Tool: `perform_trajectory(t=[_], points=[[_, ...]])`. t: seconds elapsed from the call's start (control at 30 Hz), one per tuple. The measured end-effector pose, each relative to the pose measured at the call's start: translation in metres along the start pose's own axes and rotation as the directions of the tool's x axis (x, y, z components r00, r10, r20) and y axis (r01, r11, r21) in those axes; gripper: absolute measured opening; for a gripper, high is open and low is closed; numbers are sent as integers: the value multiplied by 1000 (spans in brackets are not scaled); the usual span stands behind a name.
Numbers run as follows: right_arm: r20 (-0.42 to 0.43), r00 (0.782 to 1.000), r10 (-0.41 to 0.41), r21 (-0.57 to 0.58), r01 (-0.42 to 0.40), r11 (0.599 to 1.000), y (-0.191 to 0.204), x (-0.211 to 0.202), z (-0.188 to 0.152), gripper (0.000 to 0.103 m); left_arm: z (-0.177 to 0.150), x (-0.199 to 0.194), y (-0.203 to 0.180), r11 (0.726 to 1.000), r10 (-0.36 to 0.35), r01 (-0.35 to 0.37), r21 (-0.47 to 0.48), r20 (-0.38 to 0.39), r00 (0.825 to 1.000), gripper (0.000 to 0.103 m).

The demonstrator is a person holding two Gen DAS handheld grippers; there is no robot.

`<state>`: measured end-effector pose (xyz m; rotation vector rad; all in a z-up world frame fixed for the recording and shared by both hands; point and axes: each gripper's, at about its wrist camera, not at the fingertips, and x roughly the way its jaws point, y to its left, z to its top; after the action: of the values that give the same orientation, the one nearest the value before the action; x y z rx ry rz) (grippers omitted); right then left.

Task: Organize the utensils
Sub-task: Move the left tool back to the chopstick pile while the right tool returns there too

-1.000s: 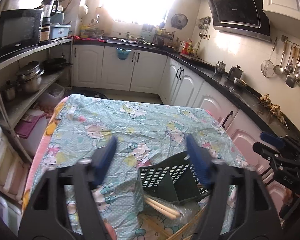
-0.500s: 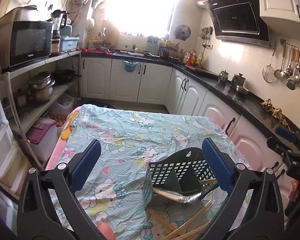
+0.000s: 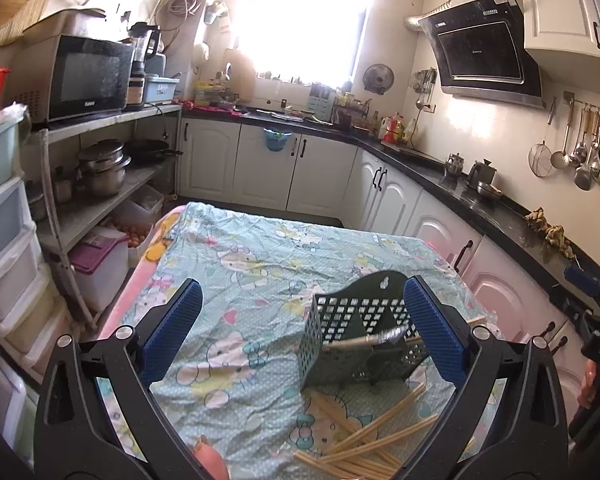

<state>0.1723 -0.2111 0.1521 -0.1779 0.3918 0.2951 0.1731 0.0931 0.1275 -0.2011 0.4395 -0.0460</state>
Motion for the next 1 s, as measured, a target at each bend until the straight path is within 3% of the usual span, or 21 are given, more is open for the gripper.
perform_trajectory(t=[0.3,0.67,0.9,1.0], points=[[-80,996,27,2,-27,1000,11,3,-38,82,-29,-4,8,1000,11,-13,-25,-53,999,93],[-181,983,34,28,-29,999,11,13,-82,82,-75,9,15,999,13,-19,-35,-175,984,93],[-267,964,11,47,1,999,3,14,-120,82,-110,24,17,999,-14,3,-41,-276,961,93],[-296,955,2,55,15,998,-1,14,-133,82,-124,30,21,998,-29,9,-66,-319,947,88]])
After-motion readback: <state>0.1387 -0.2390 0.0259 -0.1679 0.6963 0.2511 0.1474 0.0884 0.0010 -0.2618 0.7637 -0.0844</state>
